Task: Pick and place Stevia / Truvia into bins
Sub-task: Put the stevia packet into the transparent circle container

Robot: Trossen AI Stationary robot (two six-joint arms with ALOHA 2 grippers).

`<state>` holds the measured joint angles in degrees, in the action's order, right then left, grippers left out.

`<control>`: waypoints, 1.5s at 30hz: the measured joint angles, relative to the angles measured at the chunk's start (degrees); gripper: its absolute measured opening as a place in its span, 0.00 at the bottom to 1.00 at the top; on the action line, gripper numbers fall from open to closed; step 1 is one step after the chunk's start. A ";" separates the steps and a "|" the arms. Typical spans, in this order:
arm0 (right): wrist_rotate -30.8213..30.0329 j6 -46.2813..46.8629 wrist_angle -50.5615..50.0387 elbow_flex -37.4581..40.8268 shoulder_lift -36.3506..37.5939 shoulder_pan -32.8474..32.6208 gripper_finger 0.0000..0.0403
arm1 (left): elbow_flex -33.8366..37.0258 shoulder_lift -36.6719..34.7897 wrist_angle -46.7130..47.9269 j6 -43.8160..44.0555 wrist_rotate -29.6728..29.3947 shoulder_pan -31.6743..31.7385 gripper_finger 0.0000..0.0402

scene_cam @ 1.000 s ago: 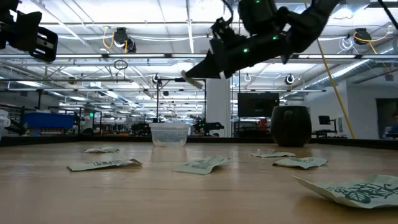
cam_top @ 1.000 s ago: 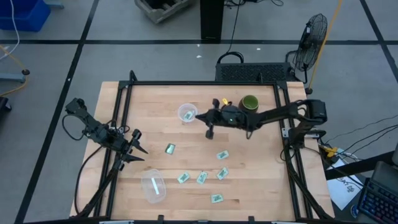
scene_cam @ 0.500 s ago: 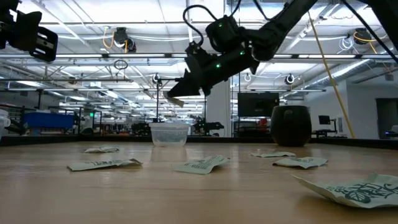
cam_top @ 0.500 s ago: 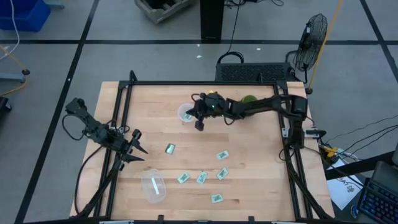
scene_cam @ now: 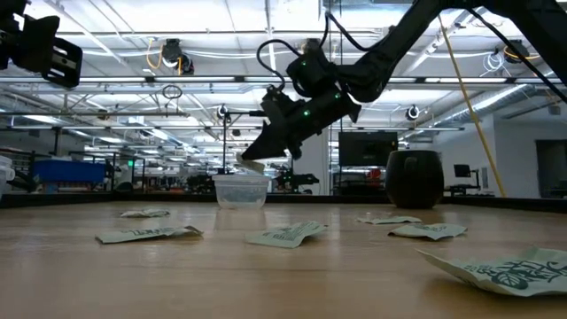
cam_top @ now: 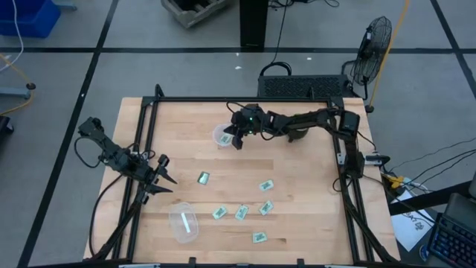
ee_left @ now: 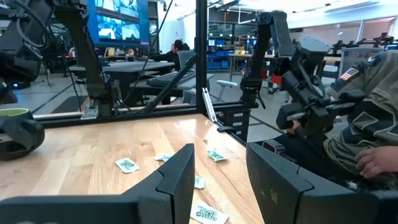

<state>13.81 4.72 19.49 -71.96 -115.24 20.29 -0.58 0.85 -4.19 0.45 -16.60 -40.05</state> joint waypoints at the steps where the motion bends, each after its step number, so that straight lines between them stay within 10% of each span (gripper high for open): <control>1: 1.17 0.78 -0.25 0.00 -0.02 0.13 0.00 | 0.00 0.00 0.01 0.01 0.00 0.00 0.37; 26: 2.92 0.03 -0.07 0.08 0.01 -0.15 0.21 | 0.00 -0.01 0.11 0.02 0.00 0.00 0.37; 45: 23.73 -6.18 -0.92 0.38 4.75 -11.25 0.17 | 0.00 0.00 0.11 0.02 0.00 0.00 0.37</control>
<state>37.54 -1.46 18.58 -71.58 -110.49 9.04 -0.58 0.84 -4.08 0.47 -16.60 -40.05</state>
